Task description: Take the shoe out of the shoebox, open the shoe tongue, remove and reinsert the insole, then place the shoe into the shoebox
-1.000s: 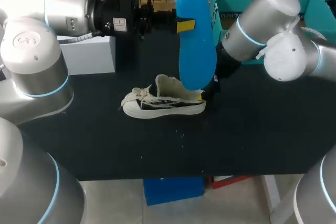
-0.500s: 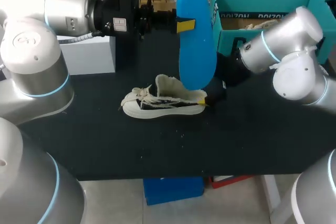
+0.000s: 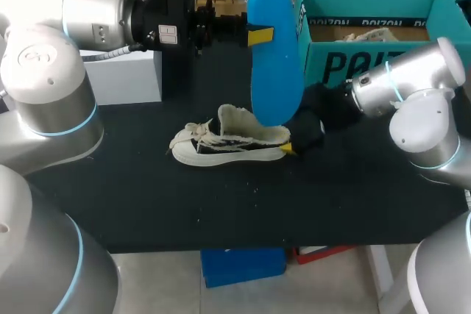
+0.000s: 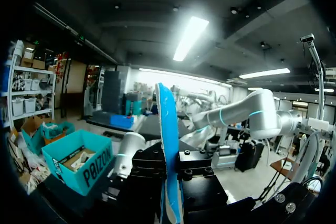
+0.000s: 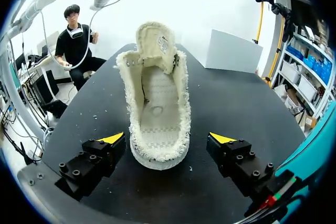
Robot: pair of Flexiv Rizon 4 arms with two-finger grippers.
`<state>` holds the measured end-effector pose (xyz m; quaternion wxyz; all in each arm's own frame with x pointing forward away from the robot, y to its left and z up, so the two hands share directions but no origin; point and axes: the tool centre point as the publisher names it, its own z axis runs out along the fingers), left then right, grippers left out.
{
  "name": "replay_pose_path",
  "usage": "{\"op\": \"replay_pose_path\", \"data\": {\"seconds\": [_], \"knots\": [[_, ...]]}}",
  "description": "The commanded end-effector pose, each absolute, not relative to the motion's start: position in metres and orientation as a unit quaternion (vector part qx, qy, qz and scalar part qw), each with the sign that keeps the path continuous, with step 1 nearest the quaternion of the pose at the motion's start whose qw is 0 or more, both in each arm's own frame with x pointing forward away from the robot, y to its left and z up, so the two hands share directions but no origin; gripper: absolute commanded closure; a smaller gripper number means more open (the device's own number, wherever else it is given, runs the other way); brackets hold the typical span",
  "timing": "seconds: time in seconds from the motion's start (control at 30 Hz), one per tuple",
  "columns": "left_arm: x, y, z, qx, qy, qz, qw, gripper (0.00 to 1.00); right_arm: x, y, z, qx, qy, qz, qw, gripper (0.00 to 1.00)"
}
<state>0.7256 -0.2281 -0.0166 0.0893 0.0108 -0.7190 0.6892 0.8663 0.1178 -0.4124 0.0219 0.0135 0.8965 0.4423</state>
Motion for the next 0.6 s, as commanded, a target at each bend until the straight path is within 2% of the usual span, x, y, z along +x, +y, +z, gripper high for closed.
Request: {"op": "replay_pose_path", "data": {"seconds": [0.03, 0.23, 0.6], "knots": [[0.725, -0.229, -0.017, 0.012, -0.719, 0.689, 0.088, 1.0, 0.867, 0.119, -0.416, 0.014, 0.894, 0.447, 0.023, 0.0], [0.725, -0.229, -0.017, 0.012, -0.719, 0.689, 0.088, 1.0, 0.869, 0.118, -0.414, 0.01, 0.9, 0.436, 0.021, 0.0], [0.725, -0.229, -0.017, 0.012, -0.719, 0.689, 0.088, 1.0, 0.887, 0.102, -0.374, -0.021, 0.96, 0.275, 0.041, 0.0]]}}
